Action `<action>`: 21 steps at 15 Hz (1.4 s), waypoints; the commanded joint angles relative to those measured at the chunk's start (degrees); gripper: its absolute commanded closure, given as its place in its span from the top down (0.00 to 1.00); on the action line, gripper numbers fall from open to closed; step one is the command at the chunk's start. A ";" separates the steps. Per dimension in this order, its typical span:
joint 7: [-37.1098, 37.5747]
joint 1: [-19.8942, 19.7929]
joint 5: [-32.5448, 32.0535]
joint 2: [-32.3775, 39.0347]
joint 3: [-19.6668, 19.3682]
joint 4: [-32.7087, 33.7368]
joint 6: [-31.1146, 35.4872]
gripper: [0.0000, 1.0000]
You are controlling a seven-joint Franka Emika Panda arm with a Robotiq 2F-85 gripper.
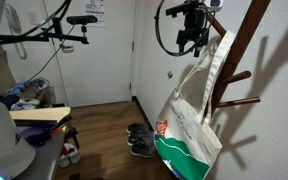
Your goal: Take the bag and hang it on the left of the stand
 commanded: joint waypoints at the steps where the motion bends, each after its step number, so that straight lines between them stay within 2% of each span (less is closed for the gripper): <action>1: 8.97 -1.68 3.48 -8.80 -0.63 -14.02 9.05 1.00; 9: 27.69 -1.83 5.16 -25.35 -0.48 -36.07 25.66 1.00; 13: 30.20 -2.94 4.67 -34.46 0.74 -47.41 29.75 1.00; 15: 29.25 -3.67 4.58 -38.00 1.16 -51.14 29.47 1.00; 18: 26.24 -5.48 3.00 -40.12 1.56 -51.82 22.48 1.00; 21: 14.57 -6.83 4.01 -38.75 0.24 -48.24 13.90 1.00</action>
